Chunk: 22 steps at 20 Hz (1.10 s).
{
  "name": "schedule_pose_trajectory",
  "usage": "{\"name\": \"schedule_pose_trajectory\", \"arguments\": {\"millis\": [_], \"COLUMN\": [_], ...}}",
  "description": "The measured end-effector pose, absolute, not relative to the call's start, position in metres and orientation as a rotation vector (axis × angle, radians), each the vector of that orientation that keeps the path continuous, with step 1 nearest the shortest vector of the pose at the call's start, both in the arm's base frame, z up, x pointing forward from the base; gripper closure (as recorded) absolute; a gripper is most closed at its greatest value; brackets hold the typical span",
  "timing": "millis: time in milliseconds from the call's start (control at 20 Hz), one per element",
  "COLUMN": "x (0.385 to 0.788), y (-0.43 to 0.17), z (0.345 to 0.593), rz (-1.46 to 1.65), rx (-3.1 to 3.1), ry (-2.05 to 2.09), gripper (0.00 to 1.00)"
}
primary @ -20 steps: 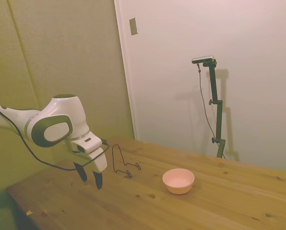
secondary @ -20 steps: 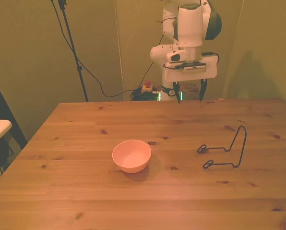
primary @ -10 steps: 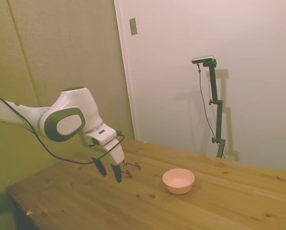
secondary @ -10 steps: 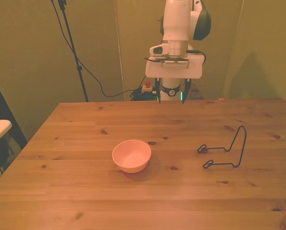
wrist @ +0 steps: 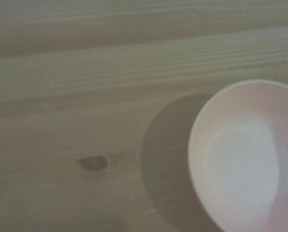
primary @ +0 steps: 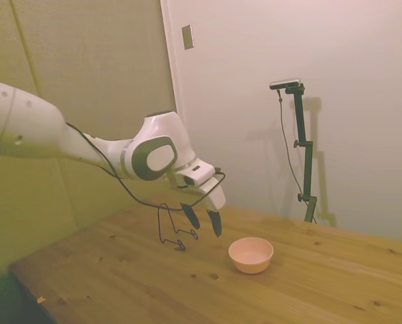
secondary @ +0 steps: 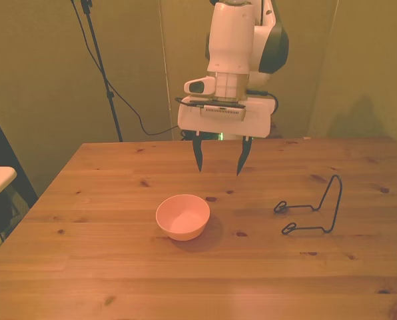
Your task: Load the bowl
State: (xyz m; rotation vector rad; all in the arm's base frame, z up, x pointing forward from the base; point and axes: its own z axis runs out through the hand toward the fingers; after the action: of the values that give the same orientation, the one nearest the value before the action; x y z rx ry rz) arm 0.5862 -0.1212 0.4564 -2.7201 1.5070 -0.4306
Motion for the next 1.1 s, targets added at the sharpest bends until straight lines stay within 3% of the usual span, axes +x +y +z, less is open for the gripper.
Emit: {"name": "schedule_pose_trajectory", "arguments": {"millis": [300,650,700,1100], "x": [0.632,0.652,0.653,0.655], "y": [-0.128,-0.139,-0.142,-0.15], "z": [0.424,0.391,0.388,0.369], "rz": [-0.412,-0.379,-0.375,-0.33], "rx": [-2.689,-2.69,-2.69,-2.68], "ry": [1.595,1.653,1.66,1.694], "gripper": [0.0,0.0,1.0,1.0]}}
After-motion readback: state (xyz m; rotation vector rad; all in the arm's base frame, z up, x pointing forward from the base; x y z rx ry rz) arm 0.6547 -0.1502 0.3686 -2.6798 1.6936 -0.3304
